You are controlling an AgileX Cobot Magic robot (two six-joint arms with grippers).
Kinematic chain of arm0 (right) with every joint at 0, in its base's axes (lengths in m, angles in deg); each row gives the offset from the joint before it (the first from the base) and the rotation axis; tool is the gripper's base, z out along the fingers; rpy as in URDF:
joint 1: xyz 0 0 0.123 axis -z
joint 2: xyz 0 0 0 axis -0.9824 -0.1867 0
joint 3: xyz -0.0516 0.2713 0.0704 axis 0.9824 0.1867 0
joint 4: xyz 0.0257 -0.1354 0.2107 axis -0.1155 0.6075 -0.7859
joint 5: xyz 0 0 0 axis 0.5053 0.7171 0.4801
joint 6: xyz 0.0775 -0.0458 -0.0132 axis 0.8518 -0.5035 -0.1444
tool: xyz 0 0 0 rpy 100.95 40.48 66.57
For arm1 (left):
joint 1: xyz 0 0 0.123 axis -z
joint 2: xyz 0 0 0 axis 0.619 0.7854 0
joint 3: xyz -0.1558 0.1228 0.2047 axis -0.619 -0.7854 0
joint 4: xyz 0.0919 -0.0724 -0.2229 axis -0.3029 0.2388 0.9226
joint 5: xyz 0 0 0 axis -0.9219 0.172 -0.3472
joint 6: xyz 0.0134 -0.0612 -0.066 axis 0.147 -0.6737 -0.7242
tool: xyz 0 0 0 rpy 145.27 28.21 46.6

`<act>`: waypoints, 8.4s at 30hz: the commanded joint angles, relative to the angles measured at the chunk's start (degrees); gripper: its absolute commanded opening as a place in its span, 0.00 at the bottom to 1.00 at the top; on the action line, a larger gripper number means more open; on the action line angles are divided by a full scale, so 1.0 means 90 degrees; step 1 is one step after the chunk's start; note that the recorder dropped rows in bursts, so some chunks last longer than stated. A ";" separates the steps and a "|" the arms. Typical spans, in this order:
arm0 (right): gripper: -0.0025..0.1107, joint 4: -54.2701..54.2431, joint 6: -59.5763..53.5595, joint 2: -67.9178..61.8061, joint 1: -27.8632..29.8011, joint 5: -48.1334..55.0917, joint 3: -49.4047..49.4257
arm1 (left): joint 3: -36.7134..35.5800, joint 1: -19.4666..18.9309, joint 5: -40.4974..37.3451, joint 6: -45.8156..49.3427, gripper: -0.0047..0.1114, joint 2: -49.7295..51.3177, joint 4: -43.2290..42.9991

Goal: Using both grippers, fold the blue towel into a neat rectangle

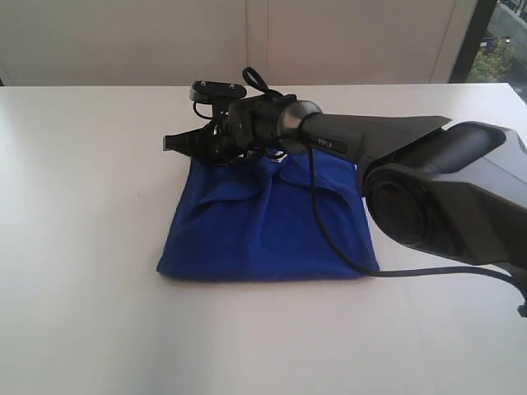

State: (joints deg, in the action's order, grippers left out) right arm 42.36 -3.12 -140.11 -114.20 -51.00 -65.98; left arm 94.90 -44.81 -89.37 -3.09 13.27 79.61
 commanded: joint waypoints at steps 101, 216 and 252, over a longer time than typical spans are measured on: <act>0.02 -0.3697 -0.3893 0.2312 0.2862 0.2002 0.2453 | -0.0032 -0.0010 -0.0065 -0.0063 0.04 -0.0067 0.0030; 0.27 -0.4914 -0.4298 0.1025 0.2376 0.0336 0.2083 | 0.4434 0.2667 0.2736 0.0812 0.04 0.7930 0.1025; 0.15 -0.5218 -0.4756 0.0889 0.2171 0.0287 0.1902 | 0.4434 0.2667 0.2881 0.0812 0.04 0.7930 0.1184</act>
State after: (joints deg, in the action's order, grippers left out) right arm -4.51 -44.97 -131.92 -94.64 -47.61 -48.71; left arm 135.21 -20.90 -62.89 4.64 85.09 89.58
